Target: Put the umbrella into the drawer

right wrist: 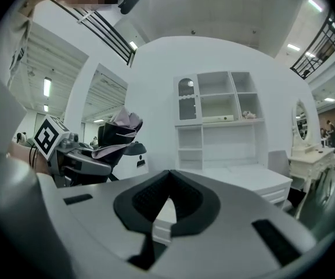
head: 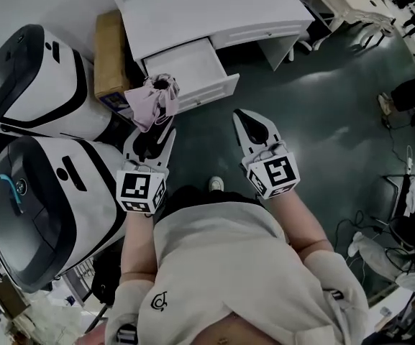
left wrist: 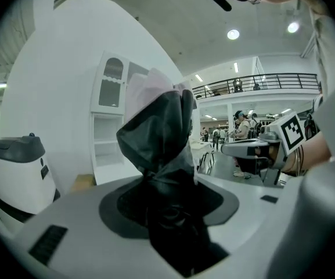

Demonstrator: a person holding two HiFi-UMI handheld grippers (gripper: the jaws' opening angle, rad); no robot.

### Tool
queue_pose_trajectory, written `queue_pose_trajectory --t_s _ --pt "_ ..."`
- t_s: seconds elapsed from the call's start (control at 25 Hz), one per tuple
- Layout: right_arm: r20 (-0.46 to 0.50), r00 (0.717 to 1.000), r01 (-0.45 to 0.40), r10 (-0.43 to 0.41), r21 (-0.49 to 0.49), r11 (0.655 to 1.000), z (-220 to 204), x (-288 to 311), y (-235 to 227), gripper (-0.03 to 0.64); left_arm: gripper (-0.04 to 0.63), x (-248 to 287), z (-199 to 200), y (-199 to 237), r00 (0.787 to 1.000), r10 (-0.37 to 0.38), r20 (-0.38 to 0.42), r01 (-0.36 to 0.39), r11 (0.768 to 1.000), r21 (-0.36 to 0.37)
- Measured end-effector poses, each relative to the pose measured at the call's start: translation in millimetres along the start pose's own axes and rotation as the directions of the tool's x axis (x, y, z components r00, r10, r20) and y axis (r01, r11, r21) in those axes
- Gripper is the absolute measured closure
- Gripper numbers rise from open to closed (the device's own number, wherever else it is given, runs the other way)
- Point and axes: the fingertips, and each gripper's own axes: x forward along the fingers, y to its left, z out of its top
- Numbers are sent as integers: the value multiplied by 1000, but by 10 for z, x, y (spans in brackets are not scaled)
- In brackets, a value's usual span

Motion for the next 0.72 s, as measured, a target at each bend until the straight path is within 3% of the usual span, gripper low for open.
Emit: queue_pose_trajectory --t_s 0.32,0.72 --pt "-39 999 -19 20 27 999 -201 504 -431 611 380 751 -109 336 998 -2 -59 2 1000 10" --pt "-39 998 38 -38 -20 999 -183 1578 -1074 611 380 2111 -402 1004 982 -130 -140 134 991 17"
